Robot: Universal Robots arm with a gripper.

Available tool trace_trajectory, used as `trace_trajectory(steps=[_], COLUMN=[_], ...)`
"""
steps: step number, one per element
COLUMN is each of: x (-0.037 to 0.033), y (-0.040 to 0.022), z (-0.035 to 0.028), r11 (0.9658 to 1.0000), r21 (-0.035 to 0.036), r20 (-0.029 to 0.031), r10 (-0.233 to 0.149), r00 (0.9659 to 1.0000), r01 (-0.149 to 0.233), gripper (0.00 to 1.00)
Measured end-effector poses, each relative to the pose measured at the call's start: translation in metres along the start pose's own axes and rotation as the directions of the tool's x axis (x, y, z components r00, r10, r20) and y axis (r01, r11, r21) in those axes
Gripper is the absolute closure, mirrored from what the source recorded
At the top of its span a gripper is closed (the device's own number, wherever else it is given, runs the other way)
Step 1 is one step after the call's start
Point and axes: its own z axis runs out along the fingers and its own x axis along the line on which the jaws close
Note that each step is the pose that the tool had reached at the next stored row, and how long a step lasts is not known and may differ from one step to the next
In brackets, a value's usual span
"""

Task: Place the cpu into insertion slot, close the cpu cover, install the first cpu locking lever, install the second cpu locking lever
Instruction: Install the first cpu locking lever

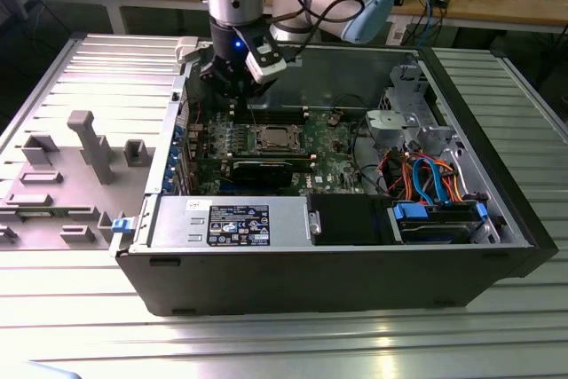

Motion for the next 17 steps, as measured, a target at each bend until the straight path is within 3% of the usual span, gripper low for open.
trace_trajectory(steps=[2,4,5,6,9,13,17], x=[-0.0003,-0.0029,-0.021,-0.029,-0.0392,-0.045,-0.0451], y=[0.021,0.0216,0.0206,0.0203,0.0198,0.0197,0.0199], z=[0.0004,0.0006,0.0032,0.0046,0.0065,0.0089,0.0098], r11=[0.9998,0.9996,0.9996,0.9996,0.9995,0.9994,0.9993], r21=[-0.0007,-0.0007,-0.0007,-0.0002,0.0001,0.0001,-0.0023], r20=[0.0003,0.0023,0.0022,0.0022,0.002,0.0021,0.0021], r10=[-0.021,-0.027,-0.029,-0.03,-0.031,-0.035,-0.037], r00=[0.9998,0.9996,0.9996,0.9996,0.9995,0.9994,0.9993], r01=[0.021,0.027,0.029,0.03,0.031,0.035,0.037], gripper=[0.89,0.89,0.89,0.89,0.89,0.89,0.89])
